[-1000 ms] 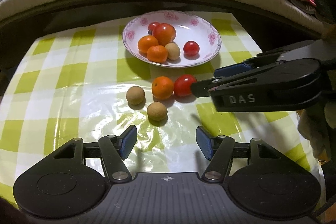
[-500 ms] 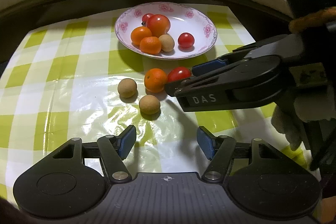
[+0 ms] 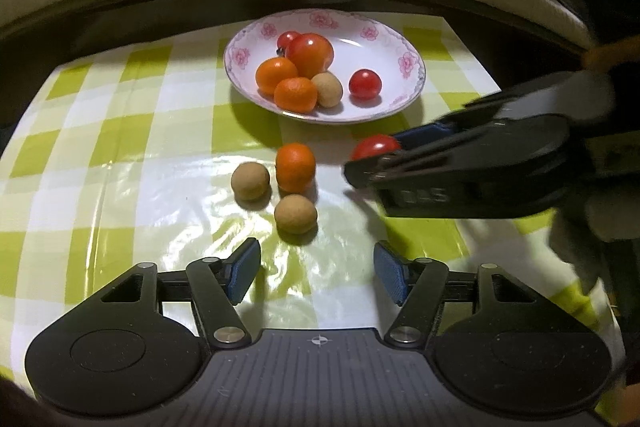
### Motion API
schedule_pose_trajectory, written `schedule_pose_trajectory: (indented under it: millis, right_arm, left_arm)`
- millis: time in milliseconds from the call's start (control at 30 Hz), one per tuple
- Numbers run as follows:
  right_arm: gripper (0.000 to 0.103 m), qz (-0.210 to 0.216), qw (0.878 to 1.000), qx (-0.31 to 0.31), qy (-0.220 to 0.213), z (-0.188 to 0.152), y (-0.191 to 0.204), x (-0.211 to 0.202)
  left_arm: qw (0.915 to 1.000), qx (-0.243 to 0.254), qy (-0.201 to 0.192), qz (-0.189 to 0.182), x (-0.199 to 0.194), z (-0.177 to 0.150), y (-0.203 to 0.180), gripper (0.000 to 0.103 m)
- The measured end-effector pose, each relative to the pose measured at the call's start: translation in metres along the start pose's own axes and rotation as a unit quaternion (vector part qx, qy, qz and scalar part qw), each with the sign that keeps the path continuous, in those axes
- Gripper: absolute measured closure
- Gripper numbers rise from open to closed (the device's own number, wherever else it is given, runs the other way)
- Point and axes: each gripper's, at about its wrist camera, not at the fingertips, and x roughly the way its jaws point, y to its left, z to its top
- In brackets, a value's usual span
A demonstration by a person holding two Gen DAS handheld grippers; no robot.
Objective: Organize fruits
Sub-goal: 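Grasp the larger red tomato with the right tool, then close the left tool on a tan longan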
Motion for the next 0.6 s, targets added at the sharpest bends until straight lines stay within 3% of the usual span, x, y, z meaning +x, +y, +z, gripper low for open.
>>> schedule_pose_trajectory:
  millis: [600]
  right_arm:
    - [0.063, 0.003, 0.999, 0.036, 0.007, -0.019, -0.024, -0.02]
  left_arm:
    - [0.9997, 0.008, -0.009, 0.023, 0.023, 0.006, 0.0, 0.044]
